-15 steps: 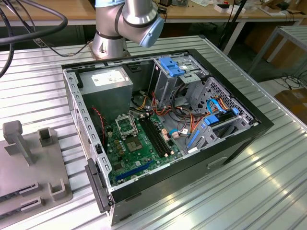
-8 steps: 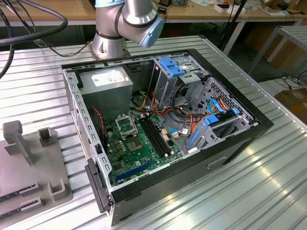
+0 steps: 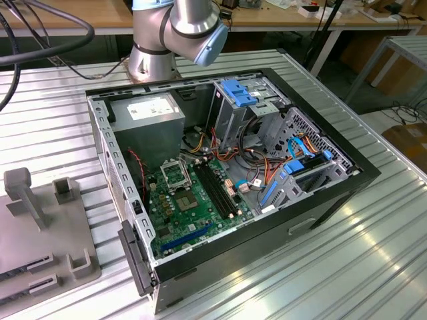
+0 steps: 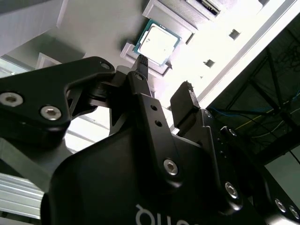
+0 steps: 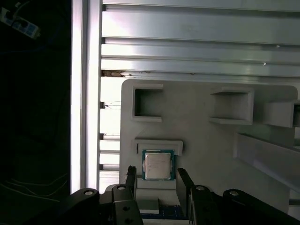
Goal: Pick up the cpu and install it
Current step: 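Pick up the cpu and move it towards the insertion slot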
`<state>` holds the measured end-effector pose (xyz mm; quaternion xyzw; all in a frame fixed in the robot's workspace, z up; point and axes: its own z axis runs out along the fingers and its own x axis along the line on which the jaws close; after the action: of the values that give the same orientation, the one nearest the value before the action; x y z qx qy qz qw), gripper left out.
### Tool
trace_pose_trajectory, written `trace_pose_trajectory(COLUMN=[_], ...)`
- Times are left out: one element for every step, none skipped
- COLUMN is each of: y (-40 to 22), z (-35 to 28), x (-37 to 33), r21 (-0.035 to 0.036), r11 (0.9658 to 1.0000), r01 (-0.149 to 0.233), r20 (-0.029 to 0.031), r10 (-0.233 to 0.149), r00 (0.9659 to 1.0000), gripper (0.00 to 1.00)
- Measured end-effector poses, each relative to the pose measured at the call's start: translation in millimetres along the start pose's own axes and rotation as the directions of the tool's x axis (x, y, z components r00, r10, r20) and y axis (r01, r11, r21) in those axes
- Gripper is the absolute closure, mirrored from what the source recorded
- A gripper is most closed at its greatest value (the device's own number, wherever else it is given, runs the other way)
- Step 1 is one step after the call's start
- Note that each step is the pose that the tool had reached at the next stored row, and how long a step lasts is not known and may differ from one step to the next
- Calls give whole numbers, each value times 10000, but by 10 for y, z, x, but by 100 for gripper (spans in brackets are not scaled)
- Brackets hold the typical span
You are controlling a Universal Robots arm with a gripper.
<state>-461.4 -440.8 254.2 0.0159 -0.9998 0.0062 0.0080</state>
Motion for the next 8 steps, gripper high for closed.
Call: trace_pose_trajectory(y=[0,0,-2,-5,-10,-14,-19,-22], z=[17,37,53,67,81,94,113,125], x=[0,0,-1,-1,-1,-1,-1,-1], r21=[1,0,0,1,0,2,1,2], r11=[10000,10000,10000,10000,10000,10000,10000,10000], r01=[0,0,0,0,2,1,0,0], r20=[0,0,-1,-1,0,5,14,21], r10=[0,0,0,0,-2,-1,0,0], r00=[10000,10000,10000,10000,10000,10000,10000,10000], gripper=[53,53,53,53,53,53,53,53])
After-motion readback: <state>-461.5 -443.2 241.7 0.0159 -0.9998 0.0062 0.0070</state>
